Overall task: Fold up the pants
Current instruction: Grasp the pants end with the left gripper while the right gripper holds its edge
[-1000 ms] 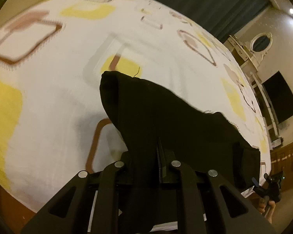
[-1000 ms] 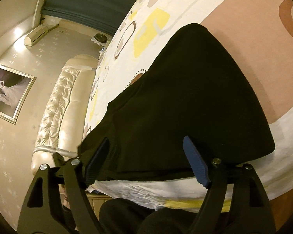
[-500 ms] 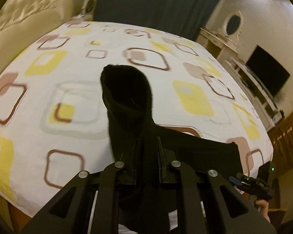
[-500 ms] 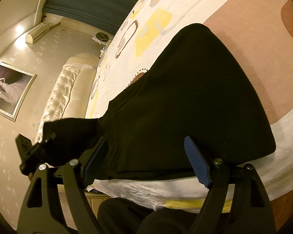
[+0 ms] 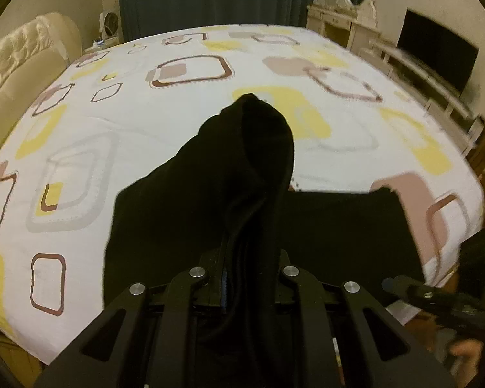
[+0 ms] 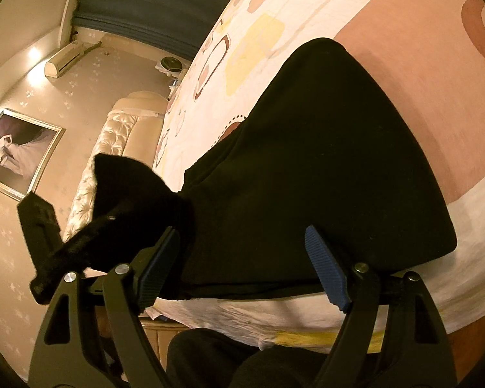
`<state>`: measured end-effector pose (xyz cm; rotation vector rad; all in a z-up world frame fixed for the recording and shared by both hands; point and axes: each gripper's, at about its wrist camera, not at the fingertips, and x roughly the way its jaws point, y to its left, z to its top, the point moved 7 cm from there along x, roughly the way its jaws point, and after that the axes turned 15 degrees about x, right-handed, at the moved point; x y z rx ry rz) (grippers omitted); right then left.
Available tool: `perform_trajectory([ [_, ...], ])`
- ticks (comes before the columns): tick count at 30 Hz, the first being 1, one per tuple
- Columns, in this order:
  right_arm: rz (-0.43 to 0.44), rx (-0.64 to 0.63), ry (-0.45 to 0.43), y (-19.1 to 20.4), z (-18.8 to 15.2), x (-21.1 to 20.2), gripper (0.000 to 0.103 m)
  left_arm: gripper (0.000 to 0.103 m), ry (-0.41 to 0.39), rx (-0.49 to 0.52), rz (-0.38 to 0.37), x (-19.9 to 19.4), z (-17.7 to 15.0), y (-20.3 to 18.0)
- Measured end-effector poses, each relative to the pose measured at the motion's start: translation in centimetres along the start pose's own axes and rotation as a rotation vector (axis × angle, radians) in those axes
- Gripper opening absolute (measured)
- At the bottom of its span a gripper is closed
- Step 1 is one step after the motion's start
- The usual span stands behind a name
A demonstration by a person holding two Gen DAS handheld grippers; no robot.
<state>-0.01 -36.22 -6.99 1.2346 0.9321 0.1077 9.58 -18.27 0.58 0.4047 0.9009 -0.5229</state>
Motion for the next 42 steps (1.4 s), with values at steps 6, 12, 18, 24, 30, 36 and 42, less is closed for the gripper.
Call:
perform_trajectory([
  [6,0.017,0.016,0.003,-0.2,0.2,-0.1,0.080,0.014,0.050,0.072,0.081,3.0,-1.3,-2.6],
  [12,0.027,0.023,0.005,-0.3,0.3,-0.1,0.080,0.014,0.075,0.085,0.107,4.5,-2.0,-3.4],
  [18,0.029,0.024,0.005,-0.3,0.2,-0.1,0.080,0.014,0.071,0.103,0.132,4.7,-2.4,-3.9],
  [24,0.030,0.025,0.004,-0.3,0.1,-0.1,0.080,0.017,0.060,0.145,0.159,4.8,-2.5,-4.6],
  [30,0.030,0.020,0.003,-0.3,0.2,-0.2,0.080,0.034,0.034,0.141,0.096,3.5,-2.5,-4.9],
  [36,0.024,0.007,0.000,-0.1,0.1,-0.2,0.080,0.072,-0.038,0.124,0.083,0.4,-2.1,-4.6],
  [42,0.019,-0.007,-0.002,-0.2,0.0,-0.2,0.080,0.078,-0.054,0.063,0.104,-2.5,-3.3,-1.2],
])
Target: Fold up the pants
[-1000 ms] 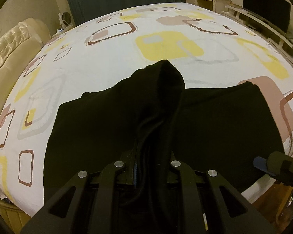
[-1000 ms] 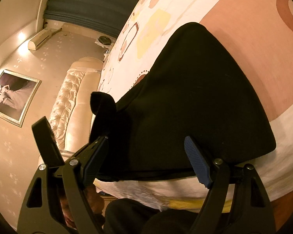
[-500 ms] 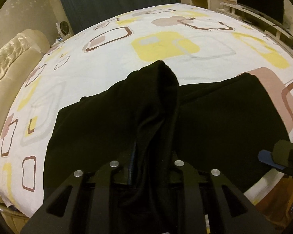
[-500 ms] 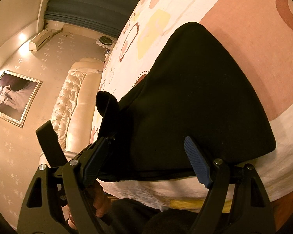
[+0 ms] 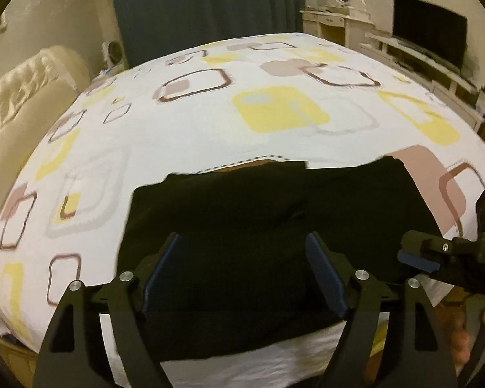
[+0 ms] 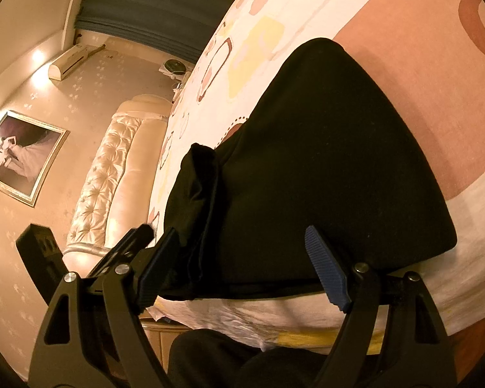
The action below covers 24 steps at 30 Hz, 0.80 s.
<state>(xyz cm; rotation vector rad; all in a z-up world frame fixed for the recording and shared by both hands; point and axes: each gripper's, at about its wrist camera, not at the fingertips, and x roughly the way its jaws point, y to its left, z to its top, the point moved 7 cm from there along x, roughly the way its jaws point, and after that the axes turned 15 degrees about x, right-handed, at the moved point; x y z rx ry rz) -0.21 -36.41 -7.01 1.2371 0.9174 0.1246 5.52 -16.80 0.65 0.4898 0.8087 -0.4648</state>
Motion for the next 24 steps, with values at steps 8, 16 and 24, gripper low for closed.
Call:
perform_trajectory([
  [8,-0.008,-0.021,0.003,0.1,0.1,-0.1,0.080,0.083,0.018,-0.182,-0.028,-1.1,-6.4,8.9],
  [16,-0.048,-0.106,-0.046,4.6,-0.2,-1.0,0.079,0.083,0.070,-0.300,0.010,-0.7,-12.4,15.0],
  [24,-0.082,-0.106,0.067,5.9,-0.9,5.2,0.079,0.083,0.037,-0.287,-0.005,-1.0,-11.9,14.6],
])
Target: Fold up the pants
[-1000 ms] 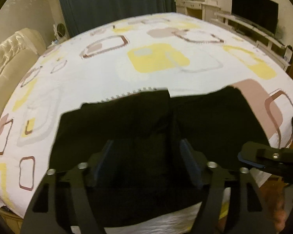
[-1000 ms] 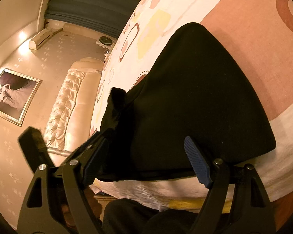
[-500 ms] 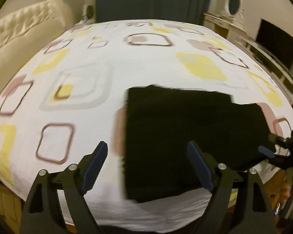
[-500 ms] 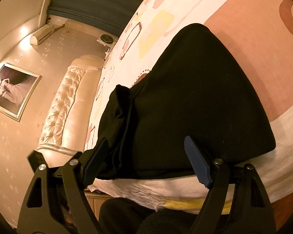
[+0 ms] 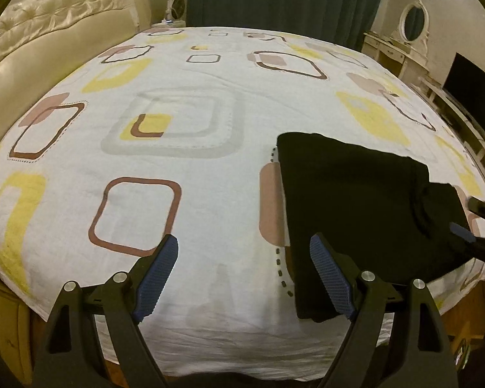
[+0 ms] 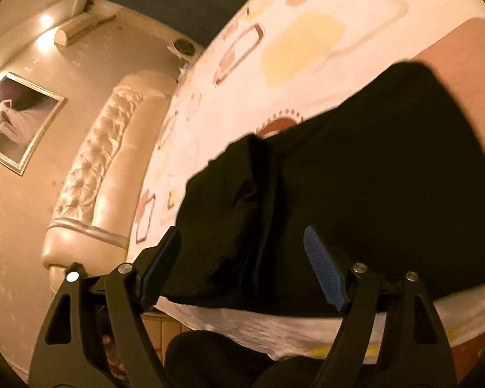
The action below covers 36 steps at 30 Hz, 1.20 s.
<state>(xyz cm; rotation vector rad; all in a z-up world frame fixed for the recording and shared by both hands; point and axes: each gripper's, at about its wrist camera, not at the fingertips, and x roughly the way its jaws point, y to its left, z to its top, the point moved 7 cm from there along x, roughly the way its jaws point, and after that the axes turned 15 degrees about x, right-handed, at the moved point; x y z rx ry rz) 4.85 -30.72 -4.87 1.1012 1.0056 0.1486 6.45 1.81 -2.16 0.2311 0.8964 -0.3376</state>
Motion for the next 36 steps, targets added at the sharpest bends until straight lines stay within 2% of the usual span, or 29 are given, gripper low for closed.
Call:
perform_trajectory([
  [5,0.010,0.019,0.051,0.3,-0.3,2.7,0.078,0.083,0.020,0.019,-0.016,0.7,-0.4,-0.6],
  [8,-0.014,-0.007,0.083,0.6,-0.9,4.0,0.069,0.083,0.028,0.028,-0.018,1.1,-0.4,-0.8],
  [11,-0.036,-0.024,0.113,0.8,-1.5,5.1,0.051,0.083,0.034,0.027,-0.021,1.2,-0.6,-0.8],
  [13,-0.050,-0.023,0.134,0.7,-2.0,5.8,0.032,0.083,0.034,0.026,-0.021,1.2,-0.6,-0.8],
  [15,-0.068,-0.030,0.136,0.5,-2.3,6.2,0.024,0.083,0.034,0.028,-0.016,1.2,-0.6,-0.8],
  [22,-0.077,-0.029,0.126,0.9,-2.7,6.5,0.015,0.083,0.035,0.027,-0.015,1.2,-0.7,-0.8],
  [30,-0.085,-0.044,0.107,1.6,-2.7,6.3,0.013,0.083,0.037,0.026,-0.017,1.2,-0.7,-0.7],
  [36,-0.057,-0.079,0.080,4.0,-2.4,5.1,0.012,0.083,0.037,0.019,-0.019,1.1,-0.6,-0.6],
])
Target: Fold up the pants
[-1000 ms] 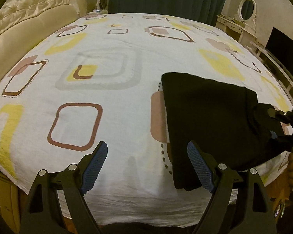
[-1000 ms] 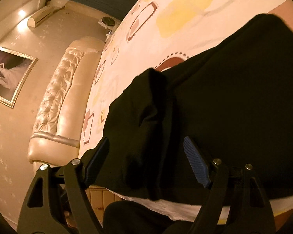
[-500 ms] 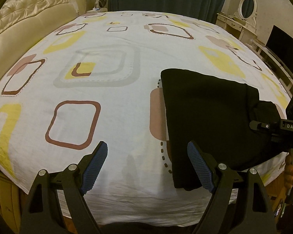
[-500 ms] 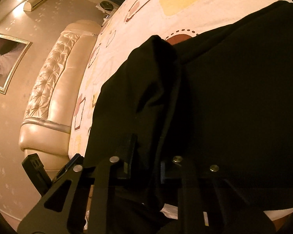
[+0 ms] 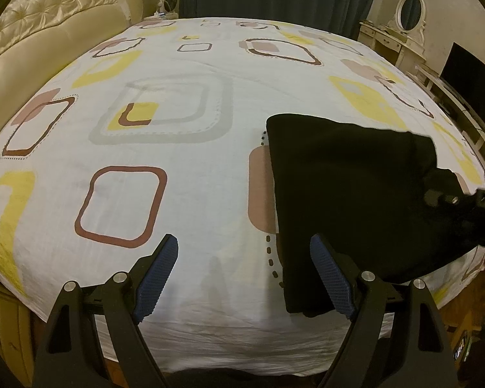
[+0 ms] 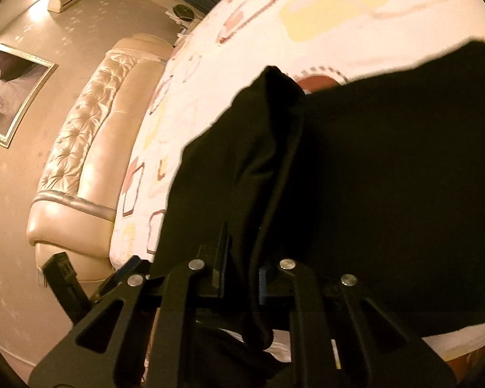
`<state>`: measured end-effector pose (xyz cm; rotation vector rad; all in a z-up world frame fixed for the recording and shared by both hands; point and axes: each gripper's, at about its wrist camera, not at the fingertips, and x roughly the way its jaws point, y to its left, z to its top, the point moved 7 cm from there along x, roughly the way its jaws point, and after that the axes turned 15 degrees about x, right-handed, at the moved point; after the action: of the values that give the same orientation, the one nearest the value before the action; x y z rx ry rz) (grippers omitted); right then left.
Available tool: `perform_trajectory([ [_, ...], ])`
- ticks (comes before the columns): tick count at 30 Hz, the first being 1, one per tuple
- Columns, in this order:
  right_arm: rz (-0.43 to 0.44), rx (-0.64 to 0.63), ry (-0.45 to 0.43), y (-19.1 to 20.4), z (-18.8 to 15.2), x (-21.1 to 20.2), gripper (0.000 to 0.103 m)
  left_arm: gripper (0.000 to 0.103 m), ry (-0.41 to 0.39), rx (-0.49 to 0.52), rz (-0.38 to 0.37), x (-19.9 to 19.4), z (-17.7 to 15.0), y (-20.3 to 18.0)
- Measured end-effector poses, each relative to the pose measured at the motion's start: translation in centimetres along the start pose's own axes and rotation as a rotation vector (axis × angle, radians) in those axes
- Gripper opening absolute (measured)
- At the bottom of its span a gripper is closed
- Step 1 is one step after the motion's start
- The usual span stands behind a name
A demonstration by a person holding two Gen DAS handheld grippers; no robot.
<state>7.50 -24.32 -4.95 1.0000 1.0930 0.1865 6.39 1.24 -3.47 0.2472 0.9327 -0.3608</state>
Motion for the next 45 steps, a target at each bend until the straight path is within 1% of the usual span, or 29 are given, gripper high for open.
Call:
perform_trajectory([
  [4,0.046,-0.053,-0.029,2.9,0.9,-2.5,0.012,0.083,-0.007,-0.001,-0.004,-0.1,0.0,0.0],
  [7,0.059,-0.102,-0.058,4.6,1.6,-4.9,0.011,0.083,-0.014,0.002,-0.005,-0.2,0.0,0.0],
  [9,0.064,-0.116,-0.079,5.0,2.0,-6.4,0.011,0.083,-0.016,0.003,-0.011,-0.3,-0.1,-0.1],
  [12,0.057,-0.114,-0.124,4.4,3.0,-9.1,0.011,0.083,-0.017,0.006,-0.018,-0.4,-0.1,-0.2],
  [15,0.036,-0.081,-0.170,1.9,4.3,-12.0,0.011,0.083,-0.017,0.014,-0.025,-0.4,-0.1,-0.5],
  [18,0.015,-0.040,-0.193,-0.7,5.0,-13.3,0.011,0.083,-0.019,0.025,-0.030,-0.5,-0.1,-0.9],
  [21,-0.001,0.023,-0.208,-4.3,5.7,-14.3,0.011,0.083,-0.019,0.032,-0.036,-0.5,-0.1,-1.3],
  [27,-0.061,0.128,-0.195,-10.6,5.7,-13.2,0.011,0.083,-0.015,0.050,-0.051,-0.3,-0.2,-2.1],
  [30,-0.069,0.173,-0.189,-13.1,5.5,-12.2,0.011,0.083,-0.016,0.058,-0.055,-0.3,-0.2,-2.5],
  [34,-0.028,0.220,-0.189,-14.5,5.2,-11.3,0.012,0.083,-0.012,0.061,-0.059,-0.2,-0.4,-2.5],
  [41,0.016,0.245,-0.181,-15.1,5.3,-11.4,0.013,0.083,-0.002,0.052,-0.071,0.2,-0.5,-2.8],
  [44,0.041,0.262,-0.189,-15.4,5.3,-11.9,0.014,0.083,0.002,0.054,-0.073,0.3,-0.7,-3.0],
  [45,0.056,0.272,-0.193,-15.6,5.3,-12.3,0.017,0.083,0.002,0.056,-0.073,0.2,-0.7,-3.0],
])
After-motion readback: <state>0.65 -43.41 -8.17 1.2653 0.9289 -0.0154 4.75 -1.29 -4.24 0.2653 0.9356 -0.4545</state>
